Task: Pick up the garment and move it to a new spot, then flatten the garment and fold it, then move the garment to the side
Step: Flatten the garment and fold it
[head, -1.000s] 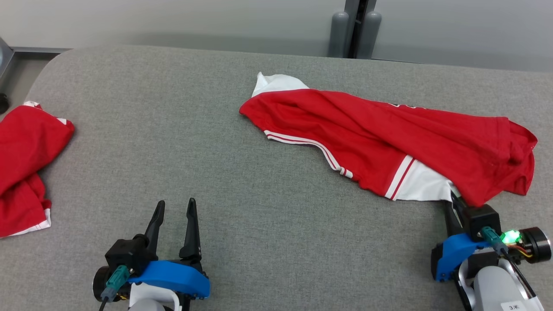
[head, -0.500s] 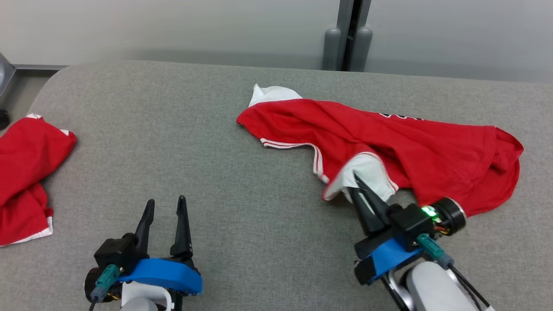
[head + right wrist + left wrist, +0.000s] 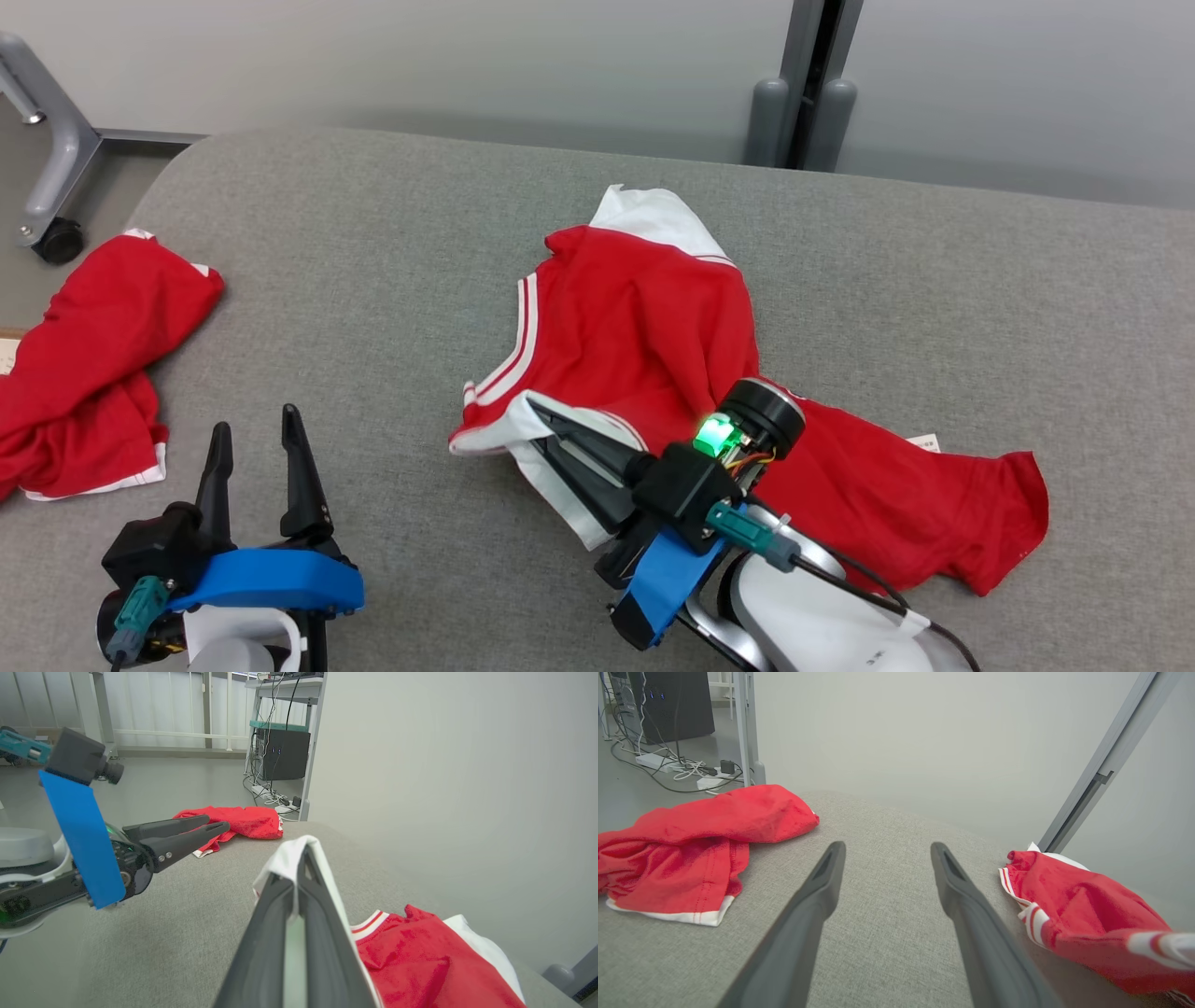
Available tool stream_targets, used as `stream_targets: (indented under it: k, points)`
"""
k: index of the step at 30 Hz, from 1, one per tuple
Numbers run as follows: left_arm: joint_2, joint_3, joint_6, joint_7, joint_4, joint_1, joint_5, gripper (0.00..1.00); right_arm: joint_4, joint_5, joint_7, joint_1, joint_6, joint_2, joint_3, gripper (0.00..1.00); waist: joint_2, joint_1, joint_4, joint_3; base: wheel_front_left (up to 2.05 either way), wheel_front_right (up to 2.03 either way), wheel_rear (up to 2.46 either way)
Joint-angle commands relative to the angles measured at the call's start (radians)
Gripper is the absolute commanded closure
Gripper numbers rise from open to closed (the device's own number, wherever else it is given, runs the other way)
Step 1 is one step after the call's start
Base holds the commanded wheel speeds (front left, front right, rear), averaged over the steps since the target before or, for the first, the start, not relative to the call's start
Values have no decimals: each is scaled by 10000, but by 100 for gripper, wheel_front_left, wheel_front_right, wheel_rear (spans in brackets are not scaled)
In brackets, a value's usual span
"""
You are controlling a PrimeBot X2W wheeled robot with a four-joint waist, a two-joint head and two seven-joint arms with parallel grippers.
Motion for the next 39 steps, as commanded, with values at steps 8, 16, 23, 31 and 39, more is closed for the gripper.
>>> stream_targets:
  k: [8, 16, 23, 31, 39]
  points:
    - [-33, 88, -121, -29, -46, 17, 235, 0, 1095, 288, 233, 142, -1, -39, 982, 0, 0, 1, 78, 216, 0, 0, 0]
    - [-61, -212, -252, -27, -93, -86, 392, 0, 1464, 159, -244, 745, 1, -39, 565, 0, 0, 1, -445, 77, 0, 0, 0]
    - [-75, -539, -290, -27, -38, 125, 480, 0, 846, -917, -685, 2655, 1, -36, -2183, 0, 0, 1, -938, -188, 0, 0, 0]
    - [-80, -989, -337, -29, 121, 310, 466, 0, -872, -2069, -261, 4877, 1, -31, -3913, 0, 0, 1, -1604, -274, 0, 0, 0]
    - [-80, -1210, -267, -29, 152, 80, 395, 0, -183, -3053, -29, 4880, 1, -114, -4776, 0, 0, 1, -1797, -76, 0, 0, 0]
